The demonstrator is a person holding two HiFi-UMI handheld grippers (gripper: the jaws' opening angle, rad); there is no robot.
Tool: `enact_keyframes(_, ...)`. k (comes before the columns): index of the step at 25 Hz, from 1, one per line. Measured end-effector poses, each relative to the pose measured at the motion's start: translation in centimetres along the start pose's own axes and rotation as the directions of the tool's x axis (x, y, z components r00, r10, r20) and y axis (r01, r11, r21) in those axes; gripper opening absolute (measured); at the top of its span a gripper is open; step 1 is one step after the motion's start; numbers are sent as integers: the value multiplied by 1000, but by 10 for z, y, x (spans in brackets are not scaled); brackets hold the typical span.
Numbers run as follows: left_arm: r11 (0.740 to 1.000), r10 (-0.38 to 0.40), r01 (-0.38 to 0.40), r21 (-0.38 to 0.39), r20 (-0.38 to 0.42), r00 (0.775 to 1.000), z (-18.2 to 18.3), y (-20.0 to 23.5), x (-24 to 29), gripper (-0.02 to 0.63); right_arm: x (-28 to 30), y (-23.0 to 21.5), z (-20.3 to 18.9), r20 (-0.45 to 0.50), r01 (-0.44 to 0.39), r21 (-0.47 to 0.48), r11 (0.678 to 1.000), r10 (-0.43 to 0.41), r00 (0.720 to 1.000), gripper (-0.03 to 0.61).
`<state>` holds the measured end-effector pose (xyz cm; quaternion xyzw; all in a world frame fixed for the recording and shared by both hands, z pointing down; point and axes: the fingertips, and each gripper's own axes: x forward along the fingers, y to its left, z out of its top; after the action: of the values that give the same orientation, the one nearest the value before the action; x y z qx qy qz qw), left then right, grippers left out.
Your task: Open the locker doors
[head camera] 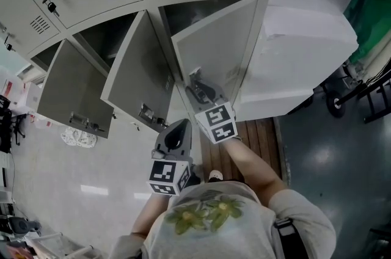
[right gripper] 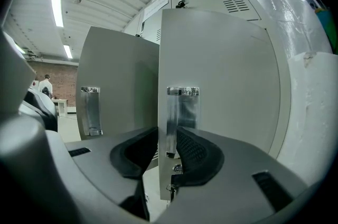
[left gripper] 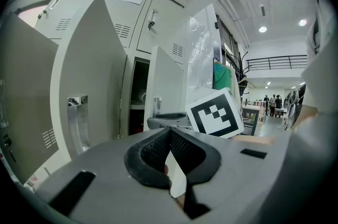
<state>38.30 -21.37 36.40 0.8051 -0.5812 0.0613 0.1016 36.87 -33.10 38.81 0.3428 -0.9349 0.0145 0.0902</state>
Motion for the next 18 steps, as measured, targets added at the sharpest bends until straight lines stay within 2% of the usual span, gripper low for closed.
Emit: enact_keyframes(18,1000,0,0,-1,10,1000,0,-21,2,28,-31,1,-4,-1,-26,-17,1000,26,1000,124)
